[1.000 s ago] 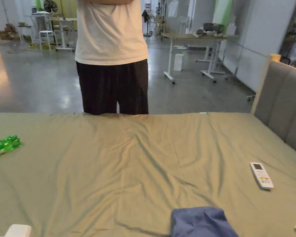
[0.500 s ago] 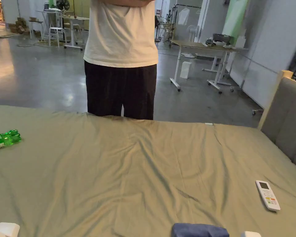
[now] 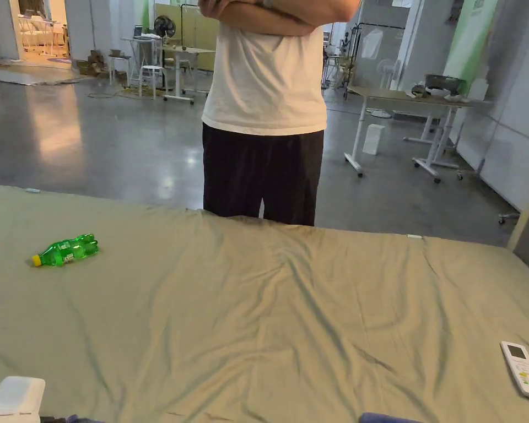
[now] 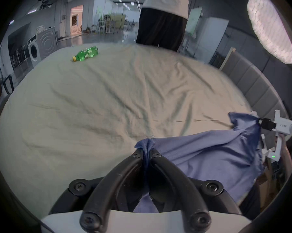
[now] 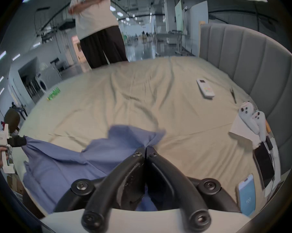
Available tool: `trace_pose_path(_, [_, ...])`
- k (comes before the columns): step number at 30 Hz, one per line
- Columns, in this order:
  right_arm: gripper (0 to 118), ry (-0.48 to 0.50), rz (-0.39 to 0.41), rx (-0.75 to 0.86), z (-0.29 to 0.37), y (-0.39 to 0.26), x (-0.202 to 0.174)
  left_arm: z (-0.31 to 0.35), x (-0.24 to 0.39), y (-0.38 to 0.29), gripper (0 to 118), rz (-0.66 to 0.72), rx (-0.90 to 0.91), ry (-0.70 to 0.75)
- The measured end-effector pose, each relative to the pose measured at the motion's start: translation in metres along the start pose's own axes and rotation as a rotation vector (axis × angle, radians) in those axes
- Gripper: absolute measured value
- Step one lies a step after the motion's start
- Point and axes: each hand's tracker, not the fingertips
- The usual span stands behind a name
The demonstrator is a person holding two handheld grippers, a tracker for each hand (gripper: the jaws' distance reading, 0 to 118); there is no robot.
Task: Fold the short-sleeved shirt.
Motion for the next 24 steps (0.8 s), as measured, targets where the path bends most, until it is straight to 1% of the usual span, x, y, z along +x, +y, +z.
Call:
trace_pose_path(1, [1,0.01,-0.009,0.022,0.018,-0.003,0.002,0.017,-0.002,-0.008,6,-0.001,0.022,-0.018])
trace_pose_path(3, [1,0.012,-0.032,0.048,0.053,-0.015,0.006,0.056,-0.005,-0.024,6,-0.006,0.061,-0.004])
trace_pose_path(5, [1,-0.011,-0.065,0.074,0.091,-0.032,0.004,0.085,-0.01,-0.044,6,0.005,0.071,-0.035])
trace_pose_path(7, [1,-0.018,-0.045,0.07,0.12,-0.056,0.003,0.107,-0.012,-0.069,6,0.034,0.07,-0.057])
trace_pose_path(9, [1,-0.041,-0.024,0.06,0.129,-0.081,0.003,0.12,-0.011,-0.094,6,0.034,0.062,-0.052])
trace_pose_path(12, [1,-0.064,-0.014,0.02,0.14,-0.119,-0.003,0.122,-0.008,-0.125,6,0.013,0.037,-0.039])
trace_pose_path(14, [1,-0.069,-0.027,-0.005,0.139,-0.137,-0.002,0.113,-0.01,-0.138,6,0.031,-0.003,-0.019])
trace_pose_path(15, [1,-0.076,-0.033,-0.027,0.136,-0.145,-0.001,0.107,-0.013,-0.146,6,0.027,-0.01,-0.015])
trace_pose_path(16, [1,-0.086,-0.03,-0.045,0.14,-0.147,-0.009,0.103,-0.014,-0.151,6,0.019,-0.024,-0.016])
trace_pose_path(18, [1,-0.092,-0.045,-0.064,0.134,-0.157,-0.006,0.098,-0.014,-0.159,6,0.005,-0.052,-0.005])
trace_pose_path(20, [1,-0.093,-0.053,-0.063,0.115,-0.176,0.006,0.096,-0.011,-0.164,6,0.009,-0.035,0.005])
trace_pose_path(21, [2,-0.085,-0.058,-0.062,0.11,-0.178,0.007,0.093,-0.013,-0.167,9,0.013,-0.013,0.003])
trace_pose_path(22, [15,-0.084,-0.06,-0.065,0.106,-0.18,0.008,0.091,-0.014,-0.168,27,0.013,-0.008,0.007])
trace_pose_path(24, [70,-0.079,-0.053,-0.084,0.109,-0.176,0.007,0.09,-0.015,-0.169,79,-0.009,-0.037,0.072])
